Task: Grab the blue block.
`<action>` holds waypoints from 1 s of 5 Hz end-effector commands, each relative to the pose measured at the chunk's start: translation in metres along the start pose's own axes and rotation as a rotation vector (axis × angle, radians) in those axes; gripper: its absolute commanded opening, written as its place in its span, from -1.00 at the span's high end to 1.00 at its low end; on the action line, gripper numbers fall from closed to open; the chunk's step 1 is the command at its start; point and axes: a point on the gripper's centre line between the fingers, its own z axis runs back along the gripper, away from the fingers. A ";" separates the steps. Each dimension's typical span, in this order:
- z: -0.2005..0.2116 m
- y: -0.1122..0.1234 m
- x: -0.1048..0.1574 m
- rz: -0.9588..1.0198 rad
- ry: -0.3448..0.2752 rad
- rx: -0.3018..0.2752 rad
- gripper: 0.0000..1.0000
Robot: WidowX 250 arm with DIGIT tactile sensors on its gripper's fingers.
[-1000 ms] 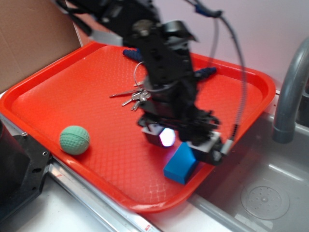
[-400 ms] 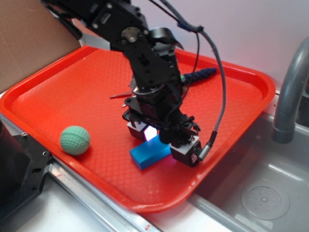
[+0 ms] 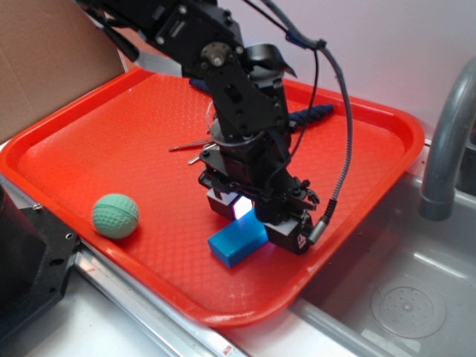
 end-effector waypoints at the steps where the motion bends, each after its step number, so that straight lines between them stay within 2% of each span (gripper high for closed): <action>1: 0.049 0.057 0.006 -0.108 -0.005 0.038 1.00; 2: 0.100 0.106 0.017 -0.011 -0.074 0.018 1.00; 3: 0.152 0.145 0.023 0.074 -0.117 0.042 1.00; 4: 0.202 0.153 0.030 0.106 -0.141 0.033 1.00; 5: 0.215 0.145 0.037 0.110 -0.179 0.020 1.00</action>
